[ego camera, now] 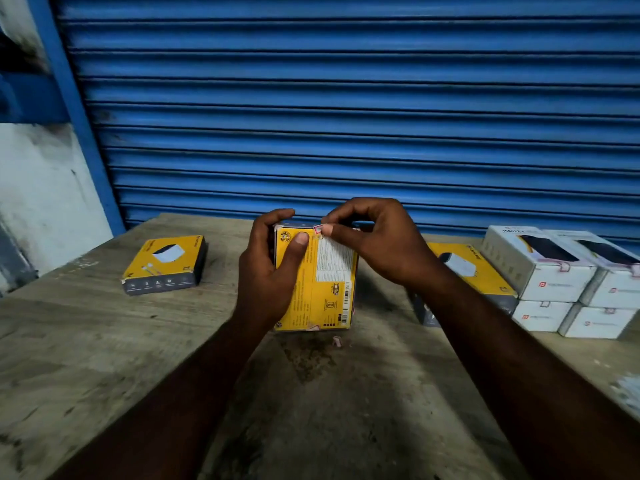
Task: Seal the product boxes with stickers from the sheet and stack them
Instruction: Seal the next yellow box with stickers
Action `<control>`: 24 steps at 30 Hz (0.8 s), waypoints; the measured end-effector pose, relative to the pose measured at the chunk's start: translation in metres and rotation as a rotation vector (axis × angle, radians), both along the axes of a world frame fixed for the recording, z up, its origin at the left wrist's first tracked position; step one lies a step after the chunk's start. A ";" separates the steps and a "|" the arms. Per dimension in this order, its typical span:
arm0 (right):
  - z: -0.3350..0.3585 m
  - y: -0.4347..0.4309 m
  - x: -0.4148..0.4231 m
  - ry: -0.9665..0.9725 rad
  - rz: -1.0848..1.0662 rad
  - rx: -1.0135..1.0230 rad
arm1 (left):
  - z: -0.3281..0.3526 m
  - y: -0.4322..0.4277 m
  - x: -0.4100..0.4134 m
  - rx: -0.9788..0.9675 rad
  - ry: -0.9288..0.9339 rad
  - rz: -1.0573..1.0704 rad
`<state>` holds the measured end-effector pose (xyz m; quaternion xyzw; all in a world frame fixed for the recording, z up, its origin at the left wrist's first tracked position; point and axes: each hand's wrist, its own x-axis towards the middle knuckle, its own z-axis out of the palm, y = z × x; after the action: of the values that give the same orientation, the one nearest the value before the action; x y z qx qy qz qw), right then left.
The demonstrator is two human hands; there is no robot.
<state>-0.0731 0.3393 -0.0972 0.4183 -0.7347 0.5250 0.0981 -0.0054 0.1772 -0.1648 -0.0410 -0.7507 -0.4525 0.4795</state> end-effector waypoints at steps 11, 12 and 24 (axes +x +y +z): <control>0.013 0.005 0.009 0.011 0.019 0.052 | 0.006 0.003 0.005 0.019 0.015 -0.037; 0.015 0.007 0.009 0.001 0.029 0.060 | 0.007 0.003 0.005 0.022 0.015 -0.042; 0.033 0.020 0.016 -0.075 0.126 0.146 | 0.013 0.007 0.009 0.032 0.045 -0.060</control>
<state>-0.0572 0.3595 -0.0641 0.4498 -0.7464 0.4905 0.0064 0.0034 0.1847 -0.1520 -0.0661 -0.7308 -0.4776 0.4832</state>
